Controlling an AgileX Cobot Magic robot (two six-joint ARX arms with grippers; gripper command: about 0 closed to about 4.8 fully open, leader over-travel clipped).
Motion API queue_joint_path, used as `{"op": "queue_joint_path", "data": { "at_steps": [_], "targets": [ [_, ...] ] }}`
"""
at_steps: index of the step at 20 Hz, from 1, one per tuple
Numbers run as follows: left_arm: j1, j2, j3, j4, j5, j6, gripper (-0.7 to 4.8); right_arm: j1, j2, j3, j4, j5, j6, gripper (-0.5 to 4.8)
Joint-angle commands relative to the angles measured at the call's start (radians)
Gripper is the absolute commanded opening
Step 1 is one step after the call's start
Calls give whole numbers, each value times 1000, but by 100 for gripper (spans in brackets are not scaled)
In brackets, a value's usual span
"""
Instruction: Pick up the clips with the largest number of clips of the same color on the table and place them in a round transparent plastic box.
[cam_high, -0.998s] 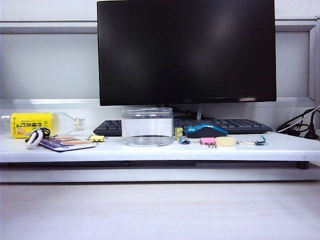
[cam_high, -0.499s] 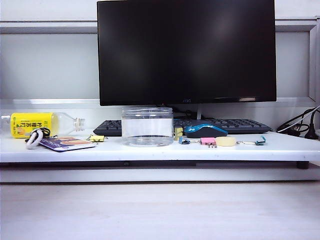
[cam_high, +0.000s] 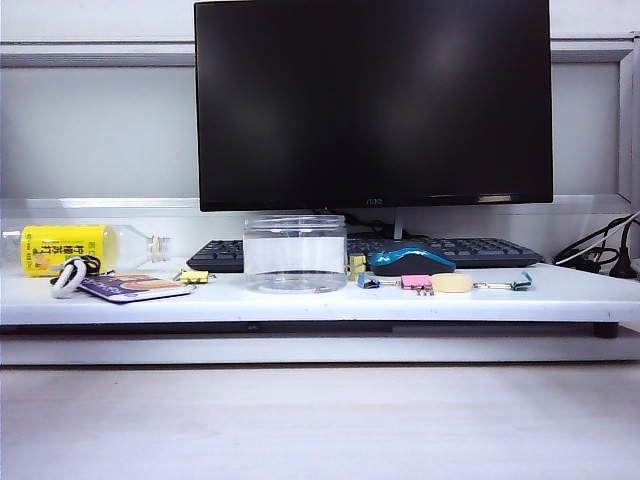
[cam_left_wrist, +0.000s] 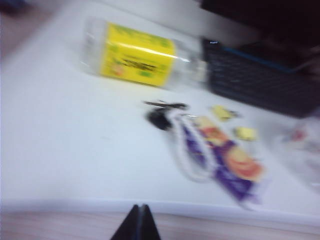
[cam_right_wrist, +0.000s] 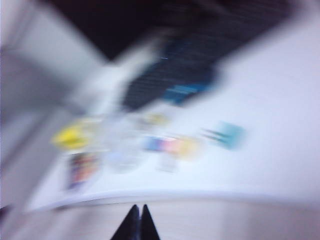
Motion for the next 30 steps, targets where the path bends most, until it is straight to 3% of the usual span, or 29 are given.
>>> {"op": "queue_joint_path", "data": {
  "at_steps": [1, 2, 7, 11, 16, 19, 21, 25, 27, 30],
  "targets": [
    [-1, 0, -2, 29, 78, -85, -5, 1, -2, 71, 23, -40, -4, 84],
    [-1, 0, -2, 32, 101, -111, -5, 1, -2, 106, 6, -27, -9, 128],
    [-4, 0, -2, 34, 299, -246, -5, 0, 84, 304, -88, -9, -134, 127],
    [-5, 0, 0, 44, 474, -266, -5, 1, 340, 534, -329, 3, -332, 131],
    [-7, 0, -1, 47, 529, -257, -5, 7, 729, 816, -552, 4, -552, 160],
    [-8, 0, -1, 46, 611, -213, -5, 116, 999, 1035, -755, 52, -747, 160],
    [-8, 0, -1, 46, 644, -190, -5, 226, 1144, 1159, -853, 177, -832, 162],
    [-8, 0, -1, 44, 644, -189, -5, 428, 1356, 1326, -878, 418, -984, 162],
    [-10, 0, -1, 45, 644, -181, 0, 460, 1433, 1386, -867, 464, -1036, 162],
    [-21, 0, 0, 92, 683, -107, 104, 460, 1515, 1429, -827, 462, -1047, 162]
  ]
}}
